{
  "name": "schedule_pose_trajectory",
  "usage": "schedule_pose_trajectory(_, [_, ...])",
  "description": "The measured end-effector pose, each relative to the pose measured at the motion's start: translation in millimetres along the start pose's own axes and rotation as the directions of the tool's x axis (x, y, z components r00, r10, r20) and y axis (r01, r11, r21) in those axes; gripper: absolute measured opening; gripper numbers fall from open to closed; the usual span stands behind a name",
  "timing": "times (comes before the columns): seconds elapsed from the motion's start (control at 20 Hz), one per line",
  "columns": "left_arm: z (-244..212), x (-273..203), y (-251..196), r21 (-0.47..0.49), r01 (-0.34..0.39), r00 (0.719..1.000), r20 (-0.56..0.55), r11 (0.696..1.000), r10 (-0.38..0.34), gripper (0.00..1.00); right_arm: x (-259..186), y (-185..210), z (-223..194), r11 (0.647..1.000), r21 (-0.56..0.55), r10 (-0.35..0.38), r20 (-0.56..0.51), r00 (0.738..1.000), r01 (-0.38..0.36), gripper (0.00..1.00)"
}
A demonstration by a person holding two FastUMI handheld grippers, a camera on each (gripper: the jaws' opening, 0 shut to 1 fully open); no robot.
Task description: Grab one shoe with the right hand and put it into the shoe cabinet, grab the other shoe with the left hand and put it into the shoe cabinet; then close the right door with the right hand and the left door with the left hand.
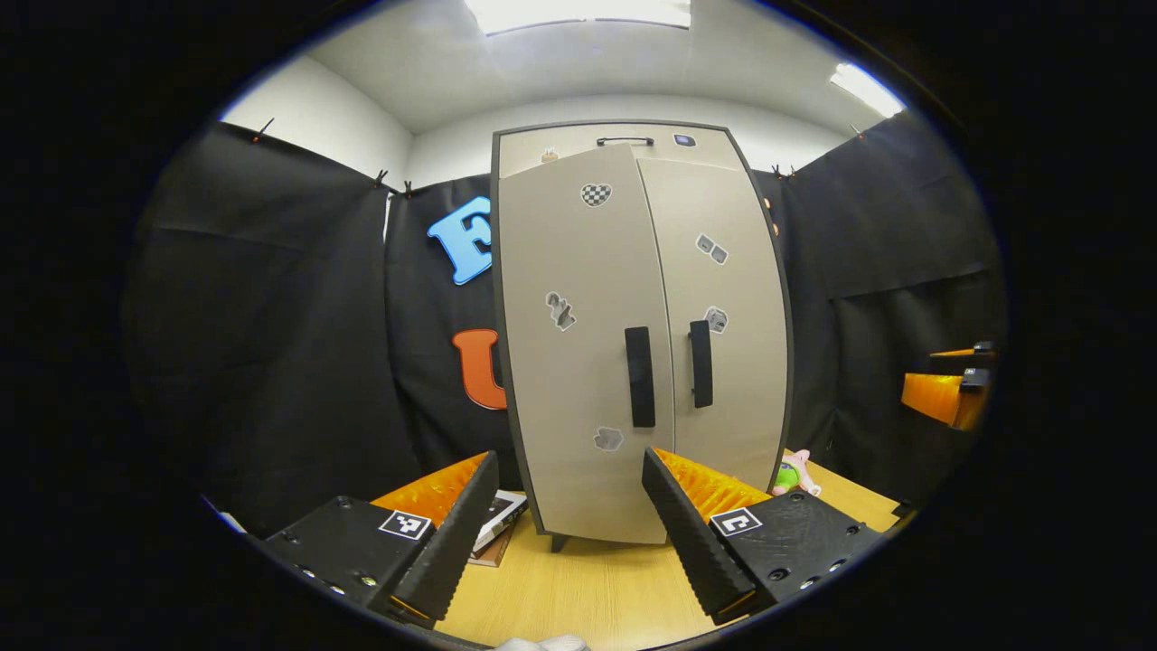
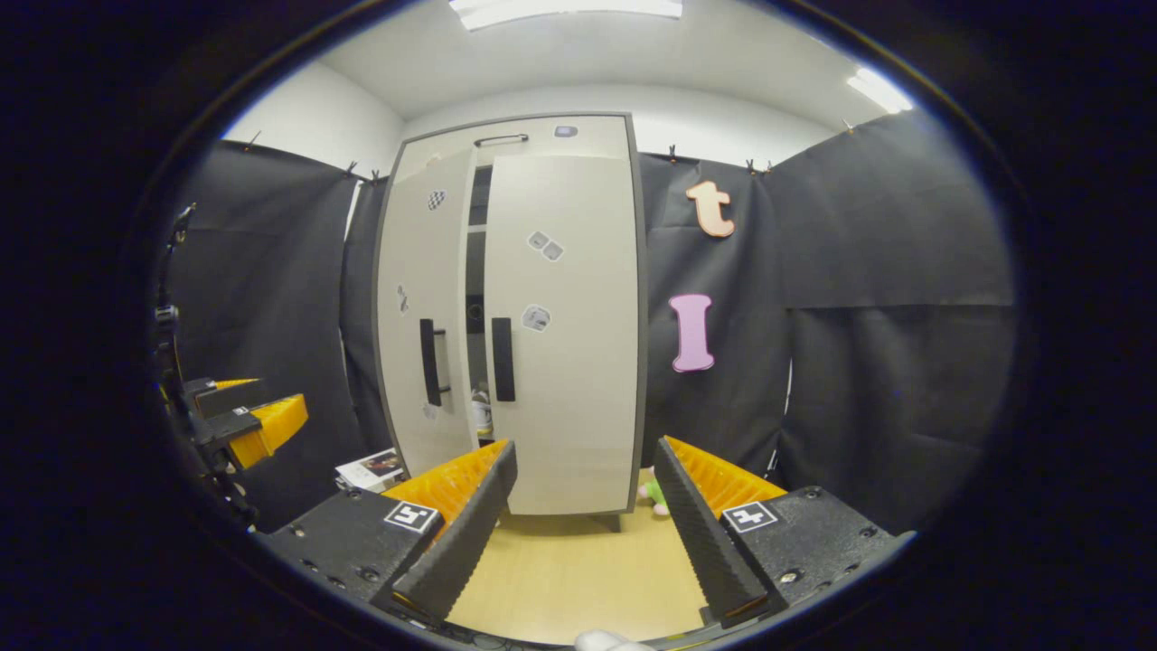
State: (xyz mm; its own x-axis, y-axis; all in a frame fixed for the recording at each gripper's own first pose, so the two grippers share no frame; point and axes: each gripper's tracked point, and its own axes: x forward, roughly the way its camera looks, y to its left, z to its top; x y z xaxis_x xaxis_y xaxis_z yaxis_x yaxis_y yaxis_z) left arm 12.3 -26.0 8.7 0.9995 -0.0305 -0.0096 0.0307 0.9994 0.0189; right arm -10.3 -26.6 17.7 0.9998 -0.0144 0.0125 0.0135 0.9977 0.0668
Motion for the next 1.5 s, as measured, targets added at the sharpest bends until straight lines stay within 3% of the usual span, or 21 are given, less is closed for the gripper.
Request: schedule_pose_trajectory(1.5, [-9.2,-20.1,2.1,-0.005,-0.010,1.000,-0.019,1.000,0.010,0.96,-16.6,14.1,-3.7,1.000,-0.005,0.023,-0.011,1.000,-0.023,0.99])
